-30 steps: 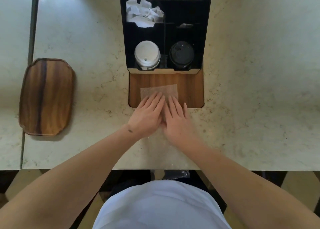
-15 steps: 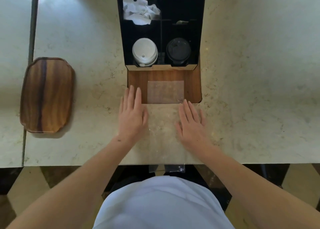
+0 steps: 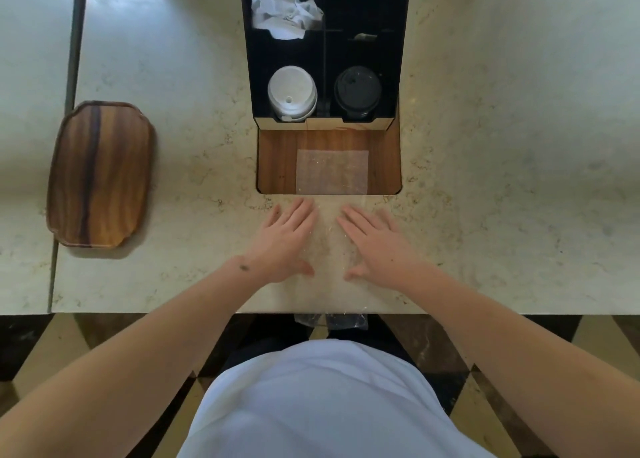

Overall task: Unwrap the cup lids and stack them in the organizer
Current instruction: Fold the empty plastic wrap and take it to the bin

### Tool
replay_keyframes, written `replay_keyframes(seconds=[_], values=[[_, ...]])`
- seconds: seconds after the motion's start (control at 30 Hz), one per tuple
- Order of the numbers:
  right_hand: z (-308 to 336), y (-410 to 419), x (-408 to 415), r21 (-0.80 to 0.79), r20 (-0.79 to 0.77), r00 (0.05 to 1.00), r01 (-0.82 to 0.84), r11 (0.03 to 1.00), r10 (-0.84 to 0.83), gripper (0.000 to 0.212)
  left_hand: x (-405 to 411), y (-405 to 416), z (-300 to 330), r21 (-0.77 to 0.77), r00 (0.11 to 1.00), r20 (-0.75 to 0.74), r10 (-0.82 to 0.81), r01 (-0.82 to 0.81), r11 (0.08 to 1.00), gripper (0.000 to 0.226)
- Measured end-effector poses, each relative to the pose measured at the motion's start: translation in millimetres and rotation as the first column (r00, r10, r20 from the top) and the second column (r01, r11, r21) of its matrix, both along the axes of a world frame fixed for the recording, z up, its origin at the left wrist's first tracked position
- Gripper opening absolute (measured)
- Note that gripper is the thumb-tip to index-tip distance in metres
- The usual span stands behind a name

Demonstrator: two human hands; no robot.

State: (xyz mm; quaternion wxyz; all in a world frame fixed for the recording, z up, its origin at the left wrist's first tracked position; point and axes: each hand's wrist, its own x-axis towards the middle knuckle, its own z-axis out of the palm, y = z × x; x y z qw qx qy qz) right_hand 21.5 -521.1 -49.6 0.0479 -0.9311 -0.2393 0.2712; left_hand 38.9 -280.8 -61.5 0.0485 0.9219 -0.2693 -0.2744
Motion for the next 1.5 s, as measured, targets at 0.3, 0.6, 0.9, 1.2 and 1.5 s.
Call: replay_keyframes(seconds=[0.3, 0.6, 0.9, 1.2, 1.5], values=[[7.8, 6.5, 3.5, -0.134, -0.112, 0.992, -0.076, 0.988, 0.061, 0.154, -1.9, 5.8, -2.4, 0.1, 0.992, -0.009, -0.128, 0.129, 0.987, 0.152], [13.4, -0.2, 77.6, 0.351, -0.136, 0.639, 0.745, 0.567, -0.757, 0.066, 57.6, -14.4, 32.8, -0.43, 0.511, -0.188, 0.839, -0.811, 0.397, 0.062], [6.0, 3.0, 142.4, 0.217, 0.015, 0.888, 0.446, 0.869, -0.459, 0.058, 135.0, -32.8, 27.8, -0.187, 0.952, 0.192, 0.237, -0.201, 0.962, 0.049], [11.6, 0.2, 156.1, 0.22, 0.168, 0.979, 0.078, 0.972, -0.117, 0.006, 154.5, -27.3, 18.6, -0.138, 0.985, 0.143, 0.101, -0.082, 0.987, 0.009], [8.3, -10.8, 139.0, 0.178, 0.302, 0.953, -0.08, 0.981, 0.023, 0.021, 133.9, -12.4, 17.3, -0.142, 0.893, 0.418, -0.167, 0.246, 0.959, 0.015]])
